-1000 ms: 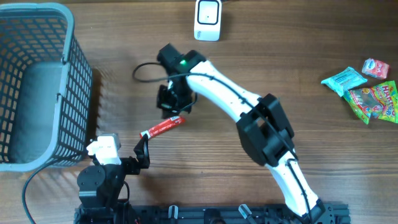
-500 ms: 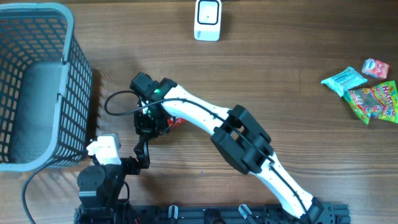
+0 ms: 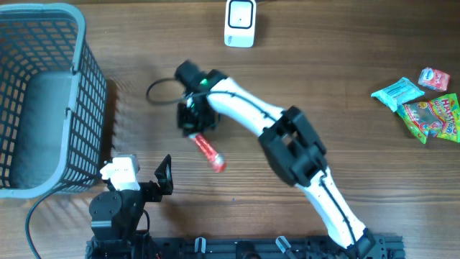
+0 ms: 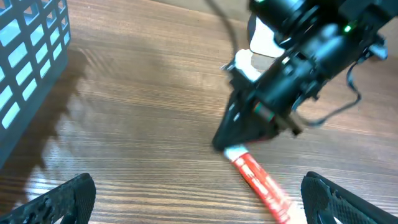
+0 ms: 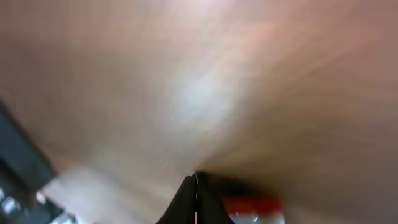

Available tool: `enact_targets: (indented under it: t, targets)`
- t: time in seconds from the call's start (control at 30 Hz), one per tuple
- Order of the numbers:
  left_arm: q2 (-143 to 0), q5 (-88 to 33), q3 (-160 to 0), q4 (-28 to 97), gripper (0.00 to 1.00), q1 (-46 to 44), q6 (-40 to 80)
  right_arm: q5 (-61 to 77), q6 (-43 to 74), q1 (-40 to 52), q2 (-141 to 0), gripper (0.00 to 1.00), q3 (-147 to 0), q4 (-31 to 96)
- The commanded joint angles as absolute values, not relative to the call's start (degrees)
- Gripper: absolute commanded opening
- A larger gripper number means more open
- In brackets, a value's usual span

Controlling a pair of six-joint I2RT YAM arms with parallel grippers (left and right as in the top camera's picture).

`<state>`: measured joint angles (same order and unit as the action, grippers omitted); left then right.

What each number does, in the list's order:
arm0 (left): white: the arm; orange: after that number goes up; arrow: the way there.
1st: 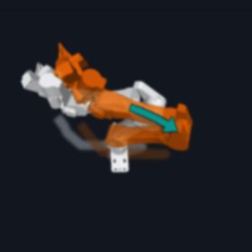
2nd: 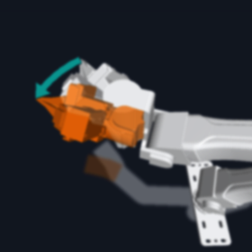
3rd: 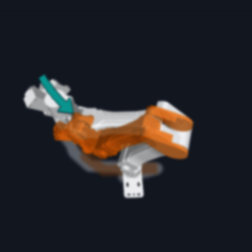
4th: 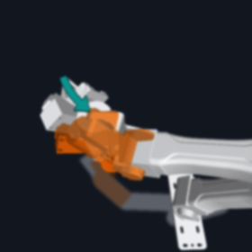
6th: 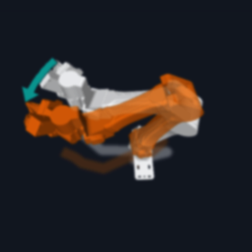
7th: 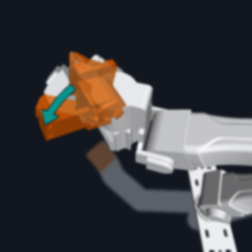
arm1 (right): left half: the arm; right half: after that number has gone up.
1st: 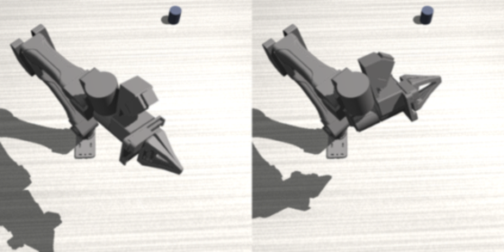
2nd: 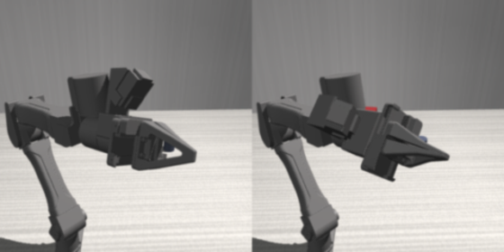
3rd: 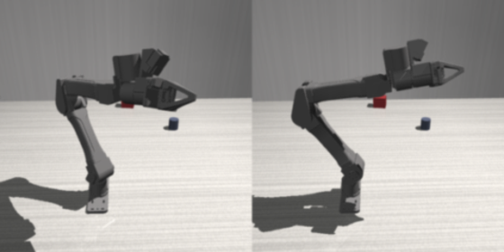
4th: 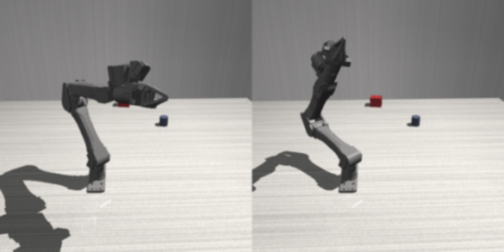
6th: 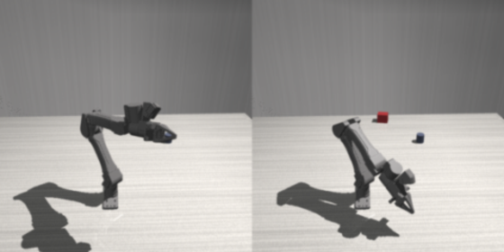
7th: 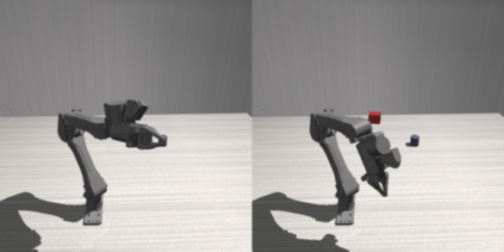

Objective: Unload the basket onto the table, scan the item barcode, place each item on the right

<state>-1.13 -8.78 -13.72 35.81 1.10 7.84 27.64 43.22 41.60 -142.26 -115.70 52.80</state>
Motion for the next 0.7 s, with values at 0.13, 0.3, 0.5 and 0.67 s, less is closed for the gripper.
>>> enact_targets:
  t: [0.13, 0.3, 0.5, 0.67]
  targets:
    - [-0.78, -8.23, -13.76, 35.48, 1.0, 0.84, 7.94, 20.69, 25.08, 33.71, -142.91, 0.18, -115.63, 53.74]
    - [-0.78, -8.23, -13.76, 35.48, 1.0, 0.84, 7.97, 20.67, 21.65, 34.2, -136.53, 1.0, -116.09, 63.13]
    - [-0.78, -8.23, -13.76, 35.48, 1.0, 0.84, 7.97, 16.29, 21.04, 42.78, -136.51, 1.0, -109.25, 63.44]
    - [-0.78, -8.25, -13.76, 35.48, 1.0, 0.84, 7.97, 14.22, 25.26, 49.08, -136.53, 1.0, -108.27, 60.29]
